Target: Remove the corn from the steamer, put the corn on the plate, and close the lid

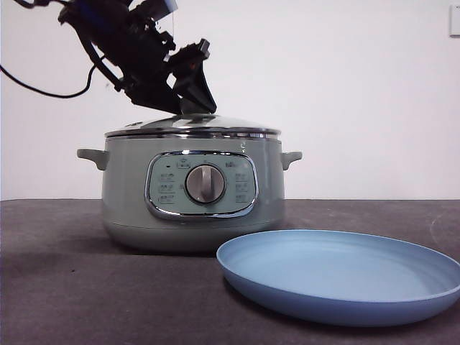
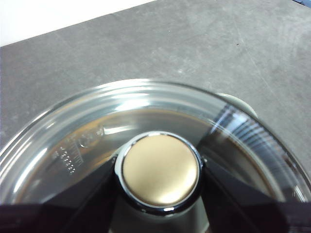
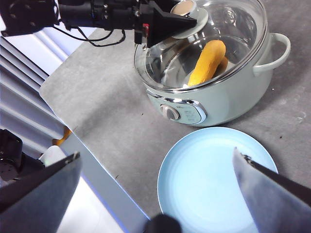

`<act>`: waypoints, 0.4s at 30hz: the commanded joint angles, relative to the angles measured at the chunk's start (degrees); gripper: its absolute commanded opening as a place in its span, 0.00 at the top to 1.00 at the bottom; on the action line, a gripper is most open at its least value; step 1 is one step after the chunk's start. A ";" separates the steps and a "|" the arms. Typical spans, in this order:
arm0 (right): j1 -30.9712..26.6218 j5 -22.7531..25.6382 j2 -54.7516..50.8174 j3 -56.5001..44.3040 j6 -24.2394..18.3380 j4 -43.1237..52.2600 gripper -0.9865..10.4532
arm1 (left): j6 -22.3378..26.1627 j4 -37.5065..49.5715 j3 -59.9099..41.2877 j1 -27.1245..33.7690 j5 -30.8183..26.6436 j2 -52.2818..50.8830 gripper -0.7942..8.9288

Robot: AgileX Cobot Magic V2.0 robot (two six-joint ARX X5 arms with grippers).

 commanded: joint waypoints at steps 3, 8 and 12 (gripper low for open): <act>0.07 -0.02 0.02 0.09 -0.09 0.00 0.42 | -0.31 -1.05 5.40 0.00 1.09 -2.54 0.93; 0.07 0.13 0.02 0.09 -0.09 0.02 0.42 | -0.20 -8.72 11.76 0.00 1.62 -2.73 0.93; 0.07 0.85 0.13 0.09 -0.07 0.13 0.42 | 1.62 -17.64 16.92 0.00 2.99 -3.43 0.93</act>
